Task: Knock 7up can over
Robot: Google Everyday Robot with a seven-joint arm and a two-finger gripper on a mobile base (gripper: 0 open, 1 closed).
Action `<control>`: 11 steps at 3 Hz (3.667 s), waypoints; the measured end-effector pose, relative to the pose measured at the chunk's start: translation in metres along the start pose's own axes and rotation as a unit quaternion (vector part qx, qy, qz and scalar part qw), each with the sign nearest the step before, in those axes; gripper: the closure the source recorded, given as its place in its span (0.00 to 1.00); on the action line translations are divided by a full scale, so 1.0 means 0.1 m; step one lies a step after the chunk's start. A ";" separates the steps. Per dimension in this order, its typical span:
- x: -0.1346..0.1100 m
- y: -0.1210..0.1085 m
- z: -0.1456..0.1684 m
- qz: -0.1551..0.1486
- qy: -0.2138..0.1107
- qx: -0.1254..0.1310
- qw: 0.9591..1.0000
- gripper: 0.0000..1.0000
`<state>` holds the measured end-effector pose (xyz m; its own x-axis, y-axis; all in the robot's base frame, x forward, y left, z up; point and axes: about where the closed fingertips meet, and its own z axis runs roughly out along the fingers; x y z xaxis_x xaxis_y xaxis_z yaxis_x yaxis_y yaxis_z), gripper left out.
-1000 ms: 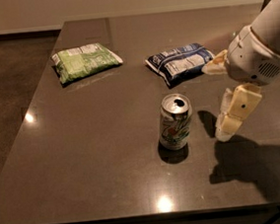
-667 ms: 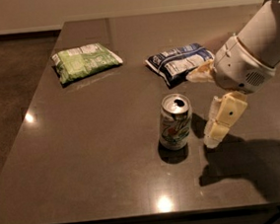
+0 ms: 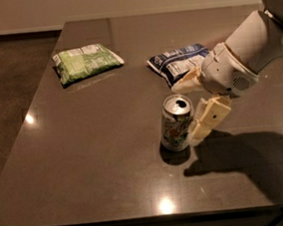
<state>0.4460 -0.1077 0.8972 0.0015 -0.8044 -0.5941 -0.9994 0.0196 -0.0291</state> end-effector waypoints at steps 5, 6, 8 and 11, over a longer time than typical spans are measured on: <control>-0.05 -0.42 -0.48 0.024 0.147 0.057 0.987 1.00; 0.03 -0.47 -0.56 0.006 0.245 0.060 0.968 1.00; 0.21 -0.54 -0.46 -0.031 0.359 0.030 0.932 0.59; 0.17 -0.75 -0.35 -0.052 0.357 0.047 0.931 0.00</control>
Offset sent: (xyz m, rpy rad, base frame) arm 0.0099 -0.0063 0.0198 0.0160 0.0268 -0.0442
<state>0.5201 -0.1441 0.9177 0.0413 -0.9940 0.1016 -0.9877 -0.0560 -0.1459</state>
